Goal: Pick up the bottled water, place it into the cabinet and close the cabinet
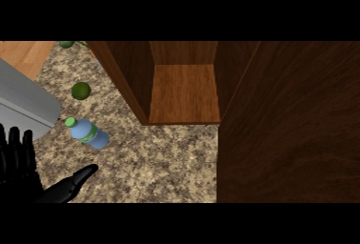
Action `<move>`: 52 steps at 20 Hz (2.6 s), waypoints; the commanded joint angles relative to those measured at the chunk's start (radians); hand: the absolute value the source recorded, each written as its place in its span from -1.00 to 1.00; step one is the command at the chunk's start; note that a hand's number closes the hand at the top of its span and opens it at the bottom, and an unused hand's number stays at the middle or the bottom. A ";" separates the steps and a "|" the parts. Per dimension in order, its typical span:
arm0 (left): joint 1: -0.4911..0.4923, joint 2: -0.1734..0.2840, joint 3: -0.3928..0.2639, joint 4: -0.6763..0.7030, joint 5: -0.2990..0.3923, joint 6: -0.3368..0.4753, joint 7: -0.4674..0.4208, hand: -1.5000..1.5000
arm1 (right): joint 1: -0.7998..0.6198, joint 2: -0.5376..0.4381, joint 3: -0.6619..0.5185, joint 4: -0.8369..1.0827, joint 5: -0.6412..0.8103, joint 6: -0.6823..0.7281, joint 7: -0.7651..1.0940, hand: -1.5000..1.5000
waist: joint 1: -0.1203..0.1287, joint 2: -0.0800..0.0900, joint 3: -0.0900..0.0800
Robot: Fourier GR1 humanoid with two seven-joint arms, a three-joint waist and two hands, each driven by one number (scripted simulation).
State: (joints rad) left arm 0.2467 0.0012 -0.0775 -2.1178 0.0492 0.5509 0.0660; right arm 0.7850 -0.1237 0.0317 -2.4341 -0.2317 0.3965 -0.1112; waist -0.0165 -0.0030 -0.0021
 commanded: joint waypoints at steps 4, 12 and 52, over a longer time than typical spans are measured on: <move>-0.025 0.011 0.125 0.188 0.114 -0.066 -0.110 -1.00 | 0.192 0.010 0.009 -0.233 -0.042 0.045 -0.028 -1.00 | -0.013 -0.003 0.000; -0.058 0.026 0.221 0.459 0.228 -0.189 -0.270 -1.00 | 0.272 -0.025 -0.035 -0.248 -0.105 0.079 -0.057 -1.00 | -0.009 0.000 -0.001; -0.588 0.123 0.527 1.579 0.433 -0.664 -0.882 1.00 | 0.322 -0.033 -0.192 -0.119 -0.104 0.177 -0.263 -1.00 | 0.000 0.007 0.000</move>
State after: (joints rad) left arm -0.3115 0.1065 0.4329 -0.5904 0.4632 -0.0667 -0.7895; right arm 1.0981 -0.1476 -0.1201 -2.4236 -0.2301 0.5830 -0.4451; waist -0.0205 0.0040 -0.0027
